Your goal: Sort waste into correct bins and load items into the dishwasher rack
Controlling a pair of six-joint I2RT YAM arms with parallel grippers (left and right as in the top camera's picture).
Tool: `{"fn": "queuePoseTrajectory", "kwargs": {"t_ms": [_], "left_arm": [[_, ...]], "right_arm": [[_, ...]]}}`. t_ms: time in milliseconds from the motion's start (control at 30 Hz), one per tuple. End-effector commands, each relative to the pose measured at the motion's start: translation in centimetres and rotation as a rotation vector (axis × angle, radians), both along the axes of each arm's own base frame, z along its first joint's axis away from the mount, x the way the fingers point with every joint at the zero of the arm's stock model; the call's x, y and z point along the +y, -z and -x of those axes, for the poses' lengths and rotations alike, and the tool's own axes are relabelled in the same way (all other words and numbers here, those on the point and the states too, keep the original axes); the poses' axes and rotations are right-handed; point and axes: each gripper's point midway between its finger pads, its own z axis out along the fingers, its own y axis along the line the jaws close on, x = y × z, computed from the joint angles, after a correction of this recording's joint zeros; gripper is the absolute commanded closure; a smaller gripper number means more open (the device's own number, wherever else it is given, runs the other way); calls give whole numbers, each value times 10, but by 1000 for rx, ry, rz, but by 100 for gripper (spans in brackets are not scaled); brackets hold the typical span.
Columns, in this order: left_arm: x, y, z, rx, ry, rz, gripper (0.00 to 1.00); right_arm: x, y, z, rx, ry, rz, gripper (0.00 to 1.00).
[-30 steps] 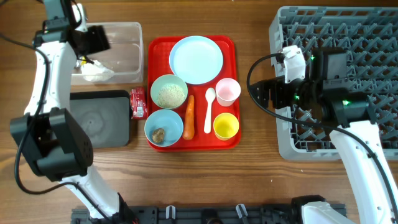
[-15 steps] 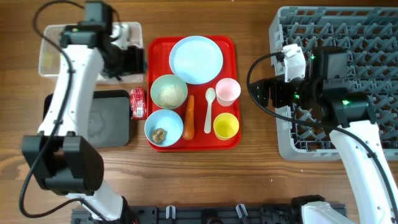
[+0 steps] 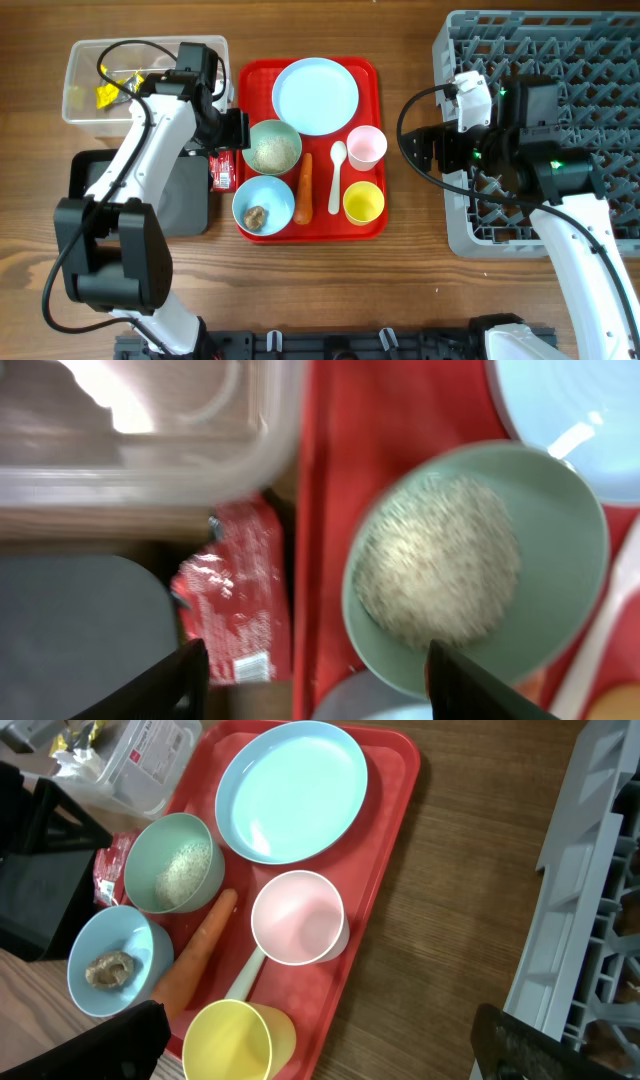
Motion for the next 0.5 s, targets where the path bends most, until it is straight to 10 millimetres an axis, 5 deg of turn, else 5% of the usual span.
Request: {"fn": "queuePoseTrajectory", "kwargs": {"t_ms": [0,467], "left_arm": [[22,7,-4,-17,-72,-106,30],[24,33,-13,-53,-77,-118,31]], "right_arm": [[-1,-3,-4,-6,10,4,0],[-1,-3,-4,-5,10,4,0]]}}
